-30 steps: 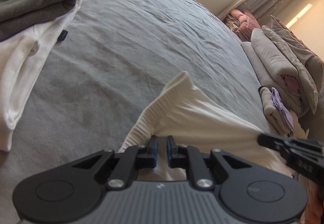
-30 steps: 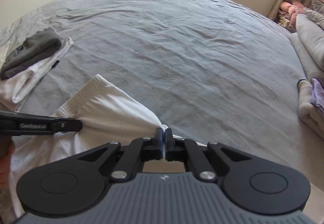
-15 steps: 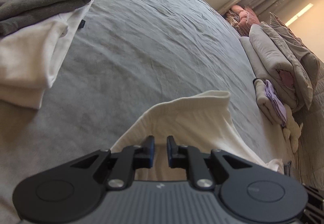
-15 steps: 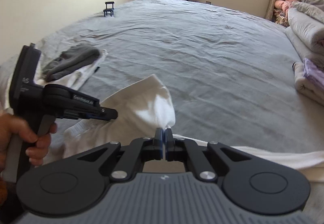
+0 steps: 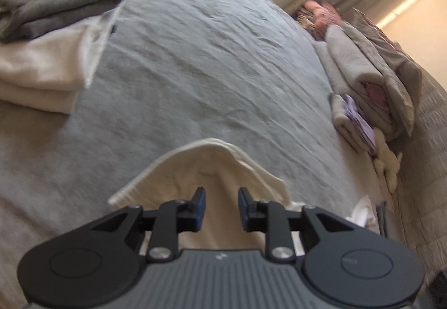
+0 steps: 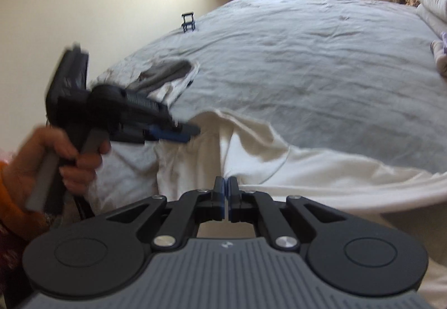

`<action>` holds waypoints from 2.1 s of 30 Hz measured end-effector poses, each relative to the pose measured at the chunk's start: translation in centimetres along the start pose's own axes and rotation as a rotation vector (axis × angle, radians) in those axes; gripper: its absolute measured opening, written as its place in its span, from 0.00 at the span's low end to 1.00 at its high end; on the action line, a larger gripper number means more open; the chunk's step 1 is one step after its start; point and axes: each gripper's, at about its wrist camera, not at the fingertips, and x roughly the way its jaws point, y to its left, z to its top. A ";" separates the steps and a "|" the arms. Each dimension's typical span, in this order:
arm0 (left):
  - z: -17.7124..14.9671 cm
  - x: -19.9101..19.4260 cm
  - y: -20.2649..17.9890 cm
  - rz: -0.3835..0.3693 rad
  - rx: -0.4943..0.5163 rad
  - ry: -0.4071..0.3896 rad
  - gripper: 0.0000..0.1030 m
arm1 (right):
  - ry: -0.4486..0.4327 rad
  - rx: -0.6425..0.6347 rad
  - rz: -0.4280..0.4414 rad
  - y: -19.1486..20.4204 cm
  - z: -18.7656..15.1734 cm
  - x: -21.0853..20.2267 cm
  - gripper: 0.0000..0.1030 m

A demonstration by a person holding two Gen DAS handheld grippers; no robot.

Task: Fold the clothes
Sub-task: 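Lift the waistband with the left gripper and fold it over toward the right gripper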

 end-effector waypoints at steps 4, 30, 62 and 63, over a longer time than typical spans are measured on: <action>-0.9 -0.6 -3.3 -0.019 0.065 0.007 0.57 | 0.067 0.121 0.050 -2.6 -1.5 1.8 0.03; -0.2 7.3 -4.4 0.069 -0.352 0.137 0.10 | 0.175 0.235 0.096 -4.4 -2.5 3.5 0.03; -5.3 -4.2 8.0 -0.113 -0.424 -0.126 0.05 | 0.031 0.751 0.181 -11.6 -5.9 -2.3 0.50; -5.5 -4.2 8.3 -0.123 -0.435 -0.128 0.05 | 0.015 0.772 0.178 -11.8 -5.8 -2.3 0.50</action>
